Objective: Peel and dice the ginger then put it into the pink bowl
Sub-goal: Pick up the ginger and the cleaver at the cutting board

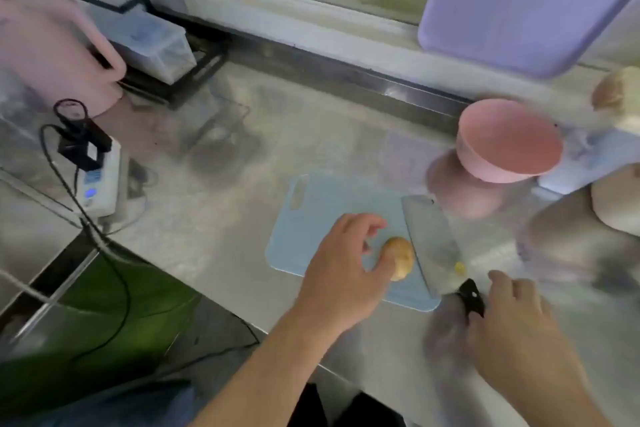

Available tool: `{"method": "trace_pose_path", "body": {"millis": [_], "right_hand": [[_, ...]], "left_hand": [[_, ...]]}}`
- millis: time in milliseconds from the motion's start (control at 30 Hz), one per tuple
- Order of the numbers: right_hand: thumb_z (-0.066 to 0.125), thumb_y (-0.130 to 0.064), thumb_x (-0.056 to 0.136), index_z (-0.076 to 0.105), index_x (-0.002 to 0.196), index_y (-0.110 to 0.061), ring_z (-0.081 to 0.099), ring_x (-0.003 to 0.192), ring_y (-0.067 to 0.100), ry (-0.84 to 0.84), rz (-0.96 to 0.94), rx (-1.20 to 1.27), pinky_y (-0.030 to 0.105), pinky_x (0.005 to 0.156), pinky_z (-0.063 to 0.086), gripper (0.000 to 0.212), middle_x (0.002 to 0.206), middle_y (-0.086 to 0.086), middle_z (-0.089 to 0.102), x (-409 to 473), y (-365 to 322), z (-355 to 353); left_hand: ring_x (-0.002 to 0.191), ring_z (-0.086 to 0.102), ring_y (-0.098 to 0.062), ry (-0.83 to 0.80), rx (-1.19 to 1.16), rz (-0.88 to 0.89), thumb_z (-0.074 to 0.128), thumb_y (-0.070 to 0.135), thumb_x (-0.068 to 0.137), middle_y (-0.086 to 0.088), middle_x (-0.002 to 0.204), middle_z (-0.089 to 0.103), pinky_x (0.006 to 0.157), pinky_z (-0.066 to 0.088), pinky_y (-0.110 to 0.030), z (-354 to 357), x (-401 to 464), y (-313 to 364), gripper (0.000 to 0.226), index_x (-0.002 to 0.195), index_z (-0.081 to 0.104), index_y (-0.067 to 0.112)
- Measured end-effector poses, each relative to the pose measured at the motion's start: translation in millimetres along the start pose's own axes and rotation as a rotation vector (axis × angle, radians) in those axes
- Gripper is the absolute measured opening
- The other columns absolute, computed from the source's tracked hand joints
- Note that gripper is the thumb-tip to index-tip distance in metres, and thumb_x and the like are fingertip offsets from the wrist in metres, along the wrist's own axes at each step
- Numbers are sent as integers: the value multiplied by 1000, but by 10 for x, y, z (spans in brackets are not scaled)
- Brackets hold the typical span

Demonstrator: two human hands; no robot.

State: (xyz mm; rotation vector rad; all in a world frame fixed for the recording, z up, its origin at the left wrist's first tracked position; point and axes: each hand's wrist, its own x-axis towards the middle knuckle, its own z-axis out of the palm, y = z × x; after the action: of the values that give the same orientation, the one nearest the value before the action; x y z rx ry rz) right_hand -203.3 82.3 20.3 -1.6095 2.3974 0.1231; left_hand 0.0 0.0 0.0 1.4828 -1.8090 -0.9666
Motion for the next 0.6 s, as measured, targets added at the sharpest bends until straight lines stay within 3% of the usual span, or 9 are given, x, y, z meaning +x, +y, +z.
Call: {"method": "trace_pose_path", "body": {"millis": [133,200,267,367,467,533,600], "right_hand": [[37,-43,82,39,102,-27,55,102,30,-37,-52,-26,41,73,47,26,96,-2,40,205,6,205],[47,-39,83,39,96,-31,56,87,27,-8,-59,14,40,71,49,17,90,-8,46,301,46,292],[63,-40,75,45,89,-37,57,76,20,-7,-19,55,38,69,52,23,82,-15,54,404,132,343],[66,-43,61,59,83,-40,61,57,24,0,-21,343,35,61,54,24,64,-2,65,543,244,355],[60,-15,72,64,84,-20,43,37,25,-144,-98,808,30,45,42,14,60,28,57,584,288,334],[56,1,82,64,87,-12,34,38,21,-140,-148,988,22,43,34,16,61,23,51,449,310,346],[54,-4,91,58,83,-8,30,38,19,-129,-178,1106,20,40,25,10,59,18,43,297,241,379]], "left_hand": [[106,56,-4,-103,155,148,64,56,90,20,120,45,86,55,-32,380,94,-216,41,128,53,44],[99,57,-4,-45,150,189,65,59,89,19,118,45,82,56,-32,471,79,-361,40,126,53,45],[95,57,-4,14,131,228,66,60,88,20,116,46,80,55,-28,511,61,-478,39,123,53,45],[92,58,-4,66,77,252,65,63,86,21,112,52,79,50,-22,557,98,-587,37,116,55,44],[88,57,-5,104,52,285,68,61,86,19,108,58,79,48,-22,600,144,-680,35,112,57,42],[83,56,-6,117,20,296,69,57,86,15,106,59,77,46,-24,608,119,-703,33,115,59,44],[80,57,-4,137,-25,295,71,52,87,13,105,59,75,44,-21,572,90,-707,31,116,63,44]]}}
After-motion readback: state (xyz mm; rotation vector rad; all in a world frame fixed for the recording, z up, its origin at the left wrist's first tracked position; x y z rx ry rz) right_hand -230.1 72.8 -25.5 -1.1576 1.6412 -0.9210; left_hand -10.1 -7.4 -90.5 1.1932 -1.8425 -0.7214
